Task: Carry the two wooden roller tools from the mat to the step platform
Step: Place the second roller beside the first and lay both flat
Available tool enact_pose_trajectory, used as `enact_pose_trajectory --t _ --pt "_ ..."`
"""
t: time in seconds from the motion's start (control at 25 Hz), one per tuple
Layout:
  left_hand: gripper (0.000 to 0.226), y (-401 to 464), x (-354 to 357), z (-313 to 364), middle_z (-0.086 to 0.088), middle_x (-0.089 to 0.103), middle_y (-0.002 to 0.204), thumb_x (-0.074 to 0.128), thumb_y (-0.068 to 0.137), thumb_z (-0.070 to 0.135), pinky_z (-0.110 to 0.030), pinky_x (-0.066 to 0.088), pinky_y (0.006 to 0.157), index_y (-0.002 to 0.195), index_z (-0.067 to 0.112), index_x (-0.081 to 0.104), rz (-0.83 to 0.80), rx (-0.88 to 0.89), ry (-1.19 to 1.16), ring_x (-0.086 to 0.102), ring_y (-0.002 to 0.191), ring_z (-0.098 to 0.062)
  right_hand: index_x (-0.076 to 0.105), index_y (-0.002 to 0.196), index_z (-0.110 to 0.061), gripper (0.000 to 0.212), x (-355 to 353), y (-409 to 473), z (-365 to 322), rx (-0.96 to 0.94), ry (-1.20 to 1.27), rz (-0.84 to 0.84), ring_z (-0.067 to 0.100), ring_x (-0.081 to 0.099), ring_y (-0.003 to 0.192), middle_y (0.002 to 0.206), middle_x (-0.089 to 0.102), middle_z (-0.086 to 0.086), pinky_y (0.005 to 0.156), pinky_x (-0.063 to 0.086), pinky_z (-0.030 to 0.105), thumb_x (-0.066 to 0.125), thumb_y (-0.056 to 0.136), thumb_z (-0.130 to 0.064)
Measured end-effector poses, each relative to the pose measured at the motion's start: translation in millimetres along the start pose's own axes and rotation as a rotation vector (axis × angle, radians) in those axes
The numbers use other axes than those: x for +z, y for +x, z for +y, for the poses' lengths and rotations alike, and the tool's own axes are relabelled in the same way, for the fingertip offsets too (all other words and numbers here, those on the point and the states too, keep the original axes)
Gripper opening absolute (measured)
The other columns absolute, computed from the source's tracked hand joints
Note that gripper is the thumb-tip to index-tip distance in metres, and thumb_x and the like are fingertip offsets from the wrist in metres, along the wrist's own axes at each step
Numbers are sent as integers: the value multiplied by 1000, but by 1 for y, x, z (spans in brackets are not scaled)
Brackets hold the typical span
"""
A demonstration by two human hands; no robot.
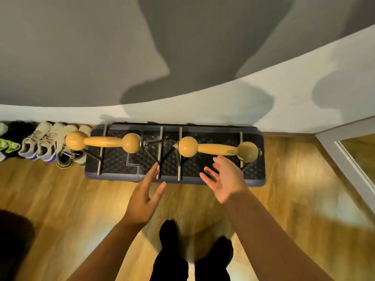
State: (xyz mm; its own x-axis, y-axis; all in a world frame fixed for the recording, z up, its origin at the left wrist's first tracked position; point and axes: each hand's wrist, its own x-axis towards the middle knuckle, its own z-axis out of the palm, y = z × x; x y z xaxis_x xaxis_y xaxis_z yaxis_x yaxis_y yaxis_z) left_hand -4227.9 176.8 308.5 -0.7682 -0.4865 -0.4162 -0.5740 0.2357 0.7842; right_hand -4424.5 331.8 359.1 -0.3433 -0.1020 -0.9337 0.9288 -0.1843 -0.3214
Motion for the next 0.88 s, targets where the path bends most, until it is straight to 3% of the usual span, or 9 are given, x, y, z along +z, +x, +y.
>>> enact_pose_trajectory --t 0.2,0.36,0.4,0.48,0.56,0.6,0.72,0.88 --pt "48 21 -86 75 6 65 137 54 101 47 -42 51 105 149 43 45 88 76 -117 58 128 -5 59 130 -10 31 44 -47 -27 -45 13 -25 36 60 118 126 59 17 75 57 48 63 99 -6" --pt "41 35 -125 68 11 70 124 54 104 44 -40 55 98 144 40 51 66 135 -19 65 116 -8 60 130 -13 27 62 -45 -25 -193 -96 -96 33 64 117 127 64 16 80 57 41 60 103 -15" --pt "41 42 -134 61 13 70 122 55 103 44 -39 56 94 143 38 52 33 150 46 66 113 -8 64 126 -17 24 65 -42 -21 -330 -202 -94 30 65 117 123 68 13 83 57 39 62 101 -16" --pt "40 56 -153 45 11 71 119 58 101 43 -43 56 89 139 32 58 -11 194 263 65 108 -12 68 121 -23 25 63 -31 -9 -810 -646 -86 24 67 114 116 72 5 91 55 36 70 97 -19" --pt "43 62 -174 30 1 72 122 67 96 37 -49 53 95 137 25 62 2 229 480 62 114 -22 68 129 -15 41 55 -15 3 -1266 -1134 -161 27 64 115 117 72 6 97 51 41 77 89 -24" --pt "48 63 -184 24 -2 70 128 72 93 36 -51 50 100 138 24 61 -4 228 553 59 121 -26 66 133 -12 51 52 -8 4 -1360 -1323 -164 31 62 119 121 71 9 100 50 47 79 86 -29" --pt "63 70 -205 6 -3 62 142 77 89 39 -52 47 105 145 27 53 -42 182 619 53 130 -30 51 150 -20 80 42 9 1 -1269 -1690 -31 35 50 135 141 61 9 109 41 57 80 82 -50" --pt "71 88 -199 -18 -5 61 143 81 83 42 -51 51 101 146 28 51 -28 159 573 56 128 -32 27 161 -30 107 19 35 9 -1128 -1858 16 40 30 150 159 41 15 118 27 63 86 74 -52"
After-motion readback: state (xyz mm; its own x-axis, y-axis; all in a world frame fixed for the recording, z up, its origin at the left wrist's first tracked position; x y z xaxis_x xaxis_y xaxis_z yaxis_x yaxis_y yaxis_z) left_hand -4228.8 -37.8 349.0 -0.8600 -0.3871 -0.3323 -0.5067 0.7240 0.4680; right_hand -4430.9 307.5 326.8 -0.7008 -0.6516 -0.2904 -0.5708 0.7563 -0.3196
